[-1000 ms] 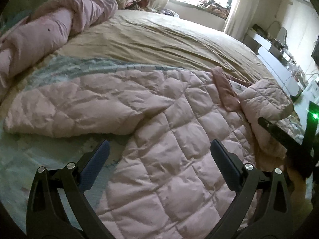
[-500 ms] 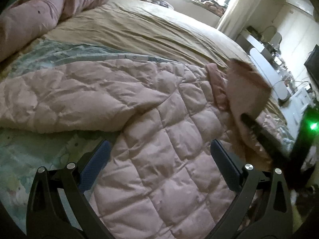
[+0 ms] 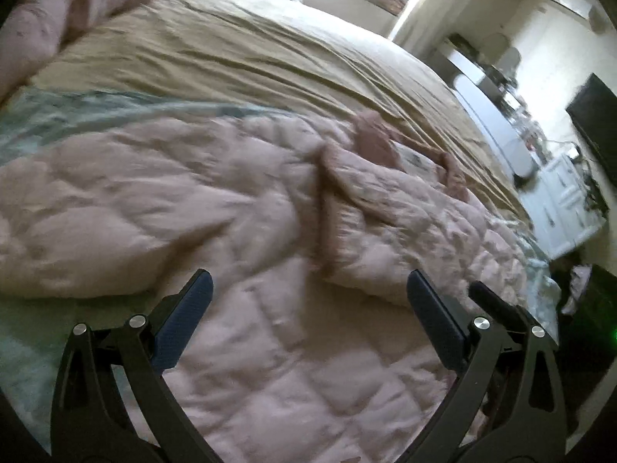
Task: Fold large clothes
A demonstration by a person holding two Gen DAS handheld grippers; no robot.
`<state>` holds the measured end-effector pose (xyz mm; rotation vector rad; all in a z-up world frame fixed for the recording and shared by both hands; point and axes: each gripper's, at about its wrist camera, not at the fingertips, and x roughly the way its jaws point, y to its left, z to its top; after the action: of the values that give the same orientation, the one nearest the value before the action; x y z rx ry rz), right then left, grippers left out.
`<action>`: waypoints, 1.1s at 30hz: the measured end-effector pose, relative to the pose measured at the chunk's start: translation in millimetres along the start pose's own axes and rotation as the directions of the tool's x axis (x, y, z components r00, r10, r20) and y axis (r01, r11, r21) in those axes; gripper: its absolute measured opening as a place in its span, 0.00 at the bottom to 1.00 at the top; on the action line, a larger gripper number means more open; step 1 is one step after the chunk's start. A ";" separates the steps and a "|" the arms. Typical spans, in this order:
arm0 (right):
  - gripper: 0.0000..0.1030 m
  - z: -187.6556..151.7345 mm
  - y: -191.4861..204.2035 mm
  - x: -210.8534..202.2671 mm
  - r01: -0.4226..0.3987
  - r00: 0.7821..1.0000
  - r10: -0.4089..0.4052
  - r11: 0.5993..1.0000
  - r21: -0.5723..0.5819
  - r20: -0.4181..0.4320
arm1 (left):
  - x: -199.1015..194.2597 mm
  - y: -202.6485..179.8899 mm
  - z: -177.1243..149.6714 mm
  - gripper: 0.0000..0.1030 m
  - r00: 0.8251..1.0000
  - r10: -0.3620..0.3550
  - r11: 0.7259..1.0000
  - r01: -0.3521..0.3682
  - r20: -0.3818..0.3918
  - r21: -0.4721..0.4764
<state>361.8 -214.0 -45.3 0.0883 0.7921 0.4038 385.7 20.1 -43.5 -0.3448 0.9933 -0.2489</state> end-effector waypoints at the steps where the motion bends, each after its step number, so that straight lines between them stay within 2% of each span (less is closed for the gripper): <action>1: 0.71 -1.6 -10.0 -9.6 0.018 1.000 -0.018 1.000 0.001 0.000 | 8.8 -5.1 0.7 0.92 1.000 -0.027 1.000 0.027 -0.014 0.001; 5: 0.71 -8.7 -48.8 -42.4 0.158 0.987 -0.157 0.987 -0.024 0.023 | 40.0 -17.0 4.3 0.91 0.999 -0.039 0.999 0.039 -0.026 -0.003; 6: 0.71 -11.5 -60.7 -50.9 0.187 0.982 -0.187 0.982 -0.020 0.026 | 47.2 -19.5 5.2 0.82 0.999 -0.031 1.000 0.031 -0.034 -0.003; 7: 0.71 -14.0 -69.8 -56.3 0.202 0.979 -0.201 0.979 -0.012 0.028 | 54.3 -22.8 5.9 0.67 0.999 -0.010 1.000 0.011 -0.038 0.006; 9: 0.71 -20.9 -90.6 -69.9 0.252 0.967 -0.252 0.968 0.003 0.025 | 63.4 -31.1 4.4 0.52 0.998 0.057 0.997 -0.055 -0.034 0.047; 10: 0.71 -23.9 -98.4 -75.5 0.271 0.962 -0.271 0.963 0.007 0.024 | 65.6 -35.4 2.0 0.36 0.998 0.063 0.995 -0.061 -0.026 0.080; 12: 0.71 -30.5 -117.0 -84.8 0.300 0.954 -0.301 0.953 0.033 0.010 | 61.6 -39.1 -4.3 0.23 0.999 0.045 0.991 -0.045 0.003 0.125; 18: 0.71 -29.9 -155.9 -86.8 0.371 0.928 -0.371 0.921 0.122 -0.021 | 31.9 -33.7 -10.5 0.22 0.986 0.132 0.968 -0.151 0.103 0.203; 22: 0.71 -21.0 -167.3 -69.0 0.351 0.936 -0.348 0.918 0.184 -0.050 | 42.7 -32.5 -13.5 0.24 0.985 0.163 0.959 -0.172 0.060 0.225; 24: 0.71 -17.4 -168.1 -52.4 0.353 0.936 -0.344 0.919 0.177 -0.079 | 51.0 -30.3 -15.5 0.26 0.984 0.173 0.959 -0.178 0.040 0.219; 28: 0.74 -22.9 -177.8 -18.1 0.416 0.901 -0.384 0.896 0.153 -0.201 | 59.0 -21.0 -23.3 0.29 0.984 0.174 0.961 -0.175 0.022 0.215; 29: 0.79 -26.9 -182.0 -12.6 0.409 0.903 -0.374 0.898 0.163 -0.211 | 61.2 -19.2 -24.7 0.29 0.985 0.171 0.962 -0.171 0.021 0.213; 30: 0.81 -29.8 -184.7 -7.4 0.424 0.894 -0.385 0.892 0.156 -0.228 | 60.4 -18.5 -27.5 0.30 0.985 0.169 0.962 -0.170 0.021 0.213; 33: 0.83 -34.8 -192.1 3.1 0.435 0.887 -0.387 0.884 0.171 -0.252 | 62.2 -19.9 -29.7 0.32 0.985 0.171 0.961 -0.172 0.024 0.218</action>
<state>400.5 -392.1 -115.4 0.0839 1.0388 -0.0880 392.2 -25.5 -98.5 -0.0569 0.9745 -0.1971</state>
